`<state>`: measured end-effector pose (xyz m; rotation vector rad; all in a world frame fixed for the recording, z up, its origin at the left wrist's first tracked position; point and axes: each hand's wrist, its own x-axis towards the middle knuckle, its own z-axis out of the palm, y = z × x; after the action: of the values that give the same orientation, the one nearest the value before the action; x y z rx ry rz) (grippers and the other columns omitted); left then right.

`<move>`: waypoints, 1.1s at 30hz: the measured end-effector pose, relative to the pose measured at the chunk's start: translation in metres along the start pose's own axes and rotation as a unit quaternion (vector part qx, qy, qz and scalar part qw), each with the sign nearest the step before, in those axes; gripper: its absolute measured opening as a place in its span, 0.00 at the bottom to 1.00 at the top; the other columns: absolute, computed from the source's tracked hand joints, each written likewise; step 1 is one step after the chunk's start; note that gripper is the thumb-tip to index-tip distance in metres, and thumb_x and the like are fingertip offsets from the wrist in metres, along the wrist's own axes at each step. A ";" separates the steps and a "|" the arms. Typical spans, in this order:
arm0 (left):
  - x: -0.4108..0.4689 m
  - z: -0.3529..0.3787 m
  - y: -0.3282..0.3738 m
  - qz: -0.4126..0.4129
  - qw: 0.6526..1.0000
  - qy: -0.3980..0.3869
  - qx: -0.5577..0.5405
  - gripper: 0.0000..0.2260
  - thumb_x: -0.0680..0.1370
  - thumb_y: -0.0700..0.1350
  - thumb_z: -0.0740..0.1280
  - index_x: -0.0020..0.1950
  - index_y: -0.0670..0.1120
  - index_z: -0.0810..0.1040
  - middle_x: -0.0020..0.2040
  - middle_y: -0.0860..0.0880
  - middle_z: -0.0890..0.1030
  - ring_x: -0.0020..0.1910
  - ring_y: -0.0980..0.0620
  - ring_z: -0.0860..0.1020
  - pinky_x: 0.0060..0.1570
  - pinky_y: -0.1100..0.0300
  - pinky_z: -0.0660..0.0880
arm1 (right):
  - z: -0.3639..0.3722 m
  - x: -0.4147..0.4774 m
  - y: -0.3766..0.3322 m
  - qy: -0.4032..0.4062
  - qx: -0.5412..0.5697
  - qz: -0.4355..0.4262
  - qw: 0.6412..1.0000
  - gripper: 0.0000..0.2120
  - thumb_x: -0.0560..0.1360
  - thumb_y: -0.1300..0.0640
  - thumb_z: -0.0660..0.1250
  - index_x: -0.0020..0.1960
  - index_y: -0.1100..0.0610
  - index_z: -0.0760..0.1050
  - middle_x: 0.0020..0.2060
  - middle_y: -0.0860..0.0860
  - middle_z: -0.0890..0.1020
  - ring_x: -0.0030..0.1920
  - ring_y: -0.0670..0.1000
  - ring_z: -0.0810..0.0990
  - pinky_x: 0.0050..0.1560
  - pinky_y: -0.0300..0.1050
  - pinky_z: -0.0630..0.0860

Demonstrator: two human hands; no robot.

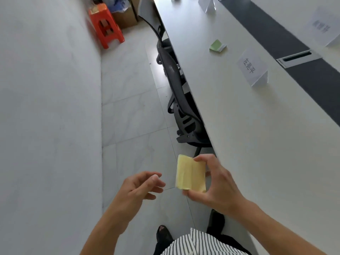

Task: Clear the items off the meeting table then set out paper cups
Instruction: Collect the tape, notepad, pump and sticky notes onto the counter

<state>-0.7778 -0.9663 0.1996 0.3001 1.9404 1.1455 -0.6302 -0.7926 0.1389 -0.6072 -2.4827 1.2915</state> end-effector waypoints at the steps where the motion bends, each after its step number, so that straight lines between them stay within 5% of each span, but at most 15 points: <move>1: -0.001 -0.012 -0.001 0.006 1.000 0.003 -0.011 0.10 0.79 0.46 0.63 0.55 0.44 0.82 0.47 0.45 0.86 0.48 0.46 0.84 0.50 0.52 0.79 | 0.012 0.006 -0.016 -0.019 0.000 -0.028 0.999 0.36 0.60 0.37 0.75 0.61 0.46 0.63 0.54 0.45 0.75 0.50 0.44 0.76 0.44 0.40 0.79; 8: -0.021 -0.124 -0.028 0.056 0.996 0.016 -0.074 0.14 0.74 0.48 0.71 0.53 0.39 0.83 0.46 0.41 0.86 0.45 0.46 0.84 0.45 0.58 0.81 | 0.111 0.051 -0.120 -0.090 -0.029 -0.142 0.985 0.36 0.59 0.35 0.75 0.60 0.44 0.64 0.58 0.43 0.74 0.54 0.43 0.74 0.50 0.41 0.77; 12: -0.026 -0.200 -0.048 0.090 0.990 0.065 -0.089 0.07 0.76 0.41 0.70 0.51 0.39 0.83 0.46 0.38 0.84 0.45 0.45 0.82 0.44 0.60 0.79 | 0.155 0.079 -0.163 -0.159 0.053 -0.076 0.983 0.34 0.62 0.37 0.75 0.65 0.42 0.67 0.57 0.38 0.74 0.54 0.42 0.76 0.48 0.37 0.77; 16: -0.018 -0.244 -0.056 0.112 0.984 0.065 -0.119 0.11 0.72 0.44 0.71 0.49 0.39 0.82 0.43 0.39 0.83 0.41 0.49 0.81 0.40 0.61 0.78 | 0.179 0.109 -0.188 -0.183 0.178 0.037 0.966 0.09 0.72 0.56 0.74 0.51 0.49 0.81 0.39 0.49 0.84 0.40 0.44 0.81 0.37 0.40 0.77; 19: 0.005 -0.259 -0.049 0.107 0.978 0.089 -0.153 0.13 0.70 0.48 0.72 0.48 0.40 0.81 0.37 0.47 0.83 0.38 0.51 0.81 0.38 0.61 0.79 | 0.191 0.132 -0.194 -0.159 0.210 0.067 0.962 0.03 0.72 0.62 0.74 0.44 0.56 0.82 0.32 0.52 0.84 0.33 0.47 0.80 0.34 0.45 0.78; 24: 0.069 -0.279 -0.028 0.113 0.962 0.174 -0.174 0.20 0.75 0.58 0.66 0.47 0.41 0.80 0.36 0.50 0.80 0.36 0.55 0.77 0.41 0.59 0.75 | 0.214 0.191 -0.194 -0.110 0.130 0.004 0.985 0.04 0.69 0.59 0.75 0.39 0.53 0.81 0.32 0.46 0.84 0.29 0.47 0.78 0.32 0.39 0.76; 27: 0.125 -0.294 -0.005 0.111 0.957 0.210 -0.165 0.20 0.76 0.58 0.65 0.37 0.40 0.74 0.26 0.56 0.71 0.26 0.60 0.69 0.30 0.72 0.67 | 0.235 0.245 -0.187 -0.156 0.127 -0.053 0.978 0.04 0.67 0.57 0.76 0.38 0.53 0.80 0.30 0.41 0.81 0.29 0.42 0.77 0.32 0.33 0.73; 33: 0.230 -0.348 0.054 0.109 0.951 0.278 -0.075 0.23 0.72 0.52 0.67 0.23 0.51 0.60 0.22 0.56 0.59 0.23 0.56 0.59 0.25 0.66 0.59 | 0.238 0.387 -0.183 -0.256 0.069 -0.078 0.961 0.08 0.68 0.48 0.75 0.44 0.49 0.81 0.38 0.43 0.83 0.39 0.44 0.81 0.39 0.34 0.77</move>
<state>-1.1954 -1.0162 0.1978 0.1137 2.3245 1.6504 -1.1124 -0.8675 0.1756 -0.0365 -2.7239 1.7107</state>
